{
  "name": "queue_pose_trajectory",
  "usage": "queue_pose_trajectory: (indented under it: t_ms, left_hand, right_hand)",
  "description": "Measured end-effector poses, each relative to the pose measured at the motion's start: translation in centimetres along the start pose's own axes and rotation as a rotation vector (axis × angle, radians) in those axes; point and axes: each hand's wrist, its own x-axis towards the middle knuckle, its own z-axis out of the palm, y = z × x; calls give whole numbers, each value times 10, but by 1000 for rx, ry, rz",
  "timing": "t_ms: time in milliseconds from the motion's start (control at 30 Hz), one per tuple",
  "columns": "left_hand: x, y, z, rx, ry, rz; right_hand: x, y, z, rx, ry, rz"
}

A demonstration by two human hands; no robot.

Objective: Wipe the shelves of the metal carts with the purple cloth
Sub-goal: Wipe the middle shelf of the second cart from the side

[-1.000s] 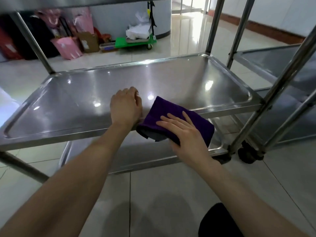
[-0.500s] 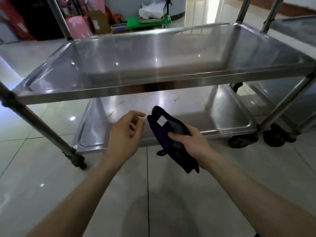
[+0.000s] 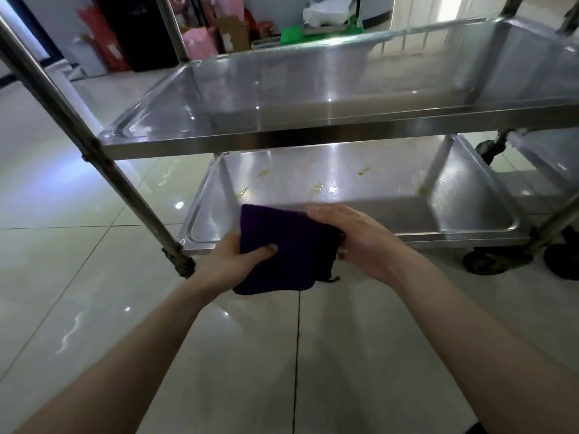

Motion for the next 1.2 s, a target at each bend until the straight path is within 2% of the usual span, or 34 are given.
queue_pose_trajectory:
  t_ms: [133,267,333,400,467,567,667,700,800,833,900,1033,1100,1200]
  left_hand:
    - [3,8,6,103,-205,57]
    - [10,4,9,46,-463,-72]
    - [15,-7,12,131,-517,-128]
    - [20,-21,18,259,-426,-176]
    - [23,-31,23,283,-285,-212]
    - [25,-21,23,78,-73,-228]
    - [30,-1,14,-242,94,-231]
    - [31,4,7,-356,99,-218]
    - [26,5,-17,-619,-68,-191]
    - [24,-1,-21,-585,-79,-205]
    - [28,-14,-16,-359,-33,-246]
    - [56,-25,7,-113,75,-221]
    - [70,-30,15,-22,30,-210]
    - [84,-36,20,115,-41,-200]
  right_hand:
    - [-7,6,-9,-194,-61,18]
    - [1,10,-12,-466,93,-126]
    - [3,12,-11,-528,151,-203]
    - [1,16,-13,-556,161,-243]
    - [0,23,-21,-554,162,-231]
    - [6,29,-34,-528,282,-112]
    - [16,28,-36,-323,424,-6]
    - [19,27,-31,-234,456,0]
    - [26,20,-15,-16,495,-30]
    - [28,21,-11,19,489,-37]
    - [32,26,-11,-31,462,-10]
    - [35,44,-17,-347,359,245]
    - [33,49,-19,-428,322,342]
    - [37,47,-20,-353,319,353]
